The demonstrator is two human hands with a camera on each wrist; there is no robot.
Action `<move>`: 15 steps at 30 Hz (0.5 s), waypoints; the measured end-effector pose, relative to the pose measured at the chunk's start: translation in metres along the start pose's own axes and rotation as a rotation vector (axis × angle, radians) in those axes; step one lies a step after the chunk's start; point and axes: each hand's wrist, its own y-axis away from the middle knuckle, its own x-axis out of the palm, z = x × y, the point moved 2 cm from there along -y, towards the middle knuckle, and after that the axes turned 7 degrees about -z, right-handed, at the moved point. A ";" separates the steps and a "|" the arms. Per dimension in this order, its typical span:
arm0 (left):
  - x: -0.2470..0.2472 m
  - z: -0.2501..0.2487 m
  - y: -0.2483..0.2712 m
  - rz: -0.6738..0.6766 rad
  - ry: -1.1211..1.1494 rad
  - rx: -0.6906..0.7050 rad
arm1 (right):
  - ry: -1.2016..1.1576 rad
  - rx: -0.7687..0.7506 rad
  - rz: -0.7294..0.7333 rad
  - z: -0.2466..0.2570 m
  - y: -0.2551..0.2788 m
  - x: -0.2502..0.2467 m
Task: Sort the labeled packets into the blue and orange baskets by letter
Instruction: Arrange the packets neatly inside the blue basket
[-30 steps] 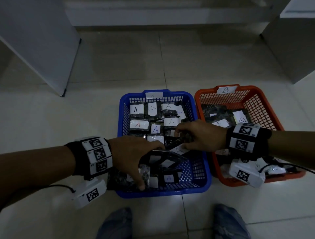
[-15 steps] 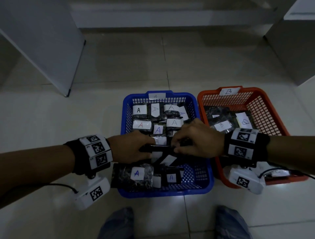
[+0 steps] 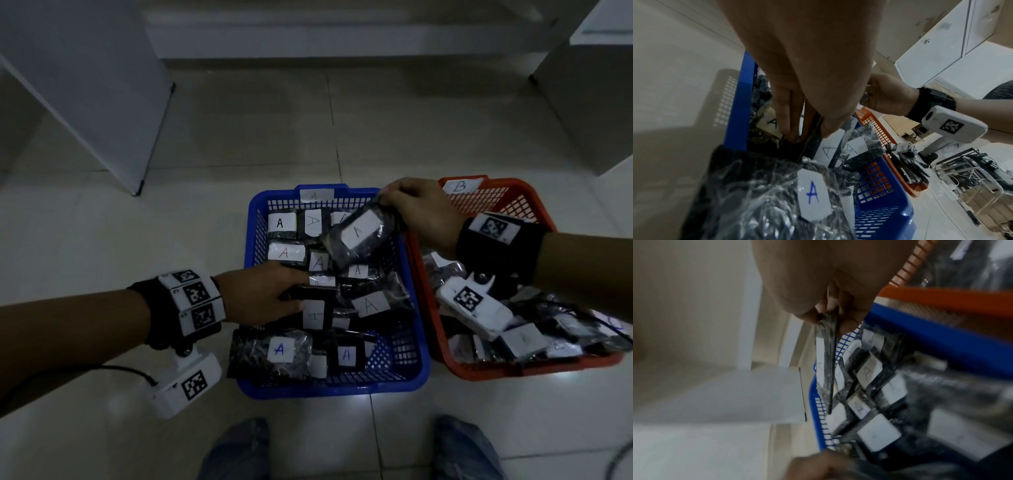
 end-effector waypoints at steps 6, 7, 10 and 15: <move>-0.006 -0.006 -0.004 0.009 -0.001 0.003 | -0.237 0.263 -0.050 -0.018 -0.016 0.017; -0.007 -0.007 -0.004 0.013 0.002 0.004 | -0.257 0.281 -0.064 -0.020 -0.019 0.021; -0.008 -0.008 -0.005 0.022 0.008 0.004 | -0.244 0.266 -0.126 -0.022 -0.024 0.026; -0.009 -0.008 -0.005 0.022 0.017 0.012 | 0.104 0.005 -0.180 -0.019 -0.033 0.010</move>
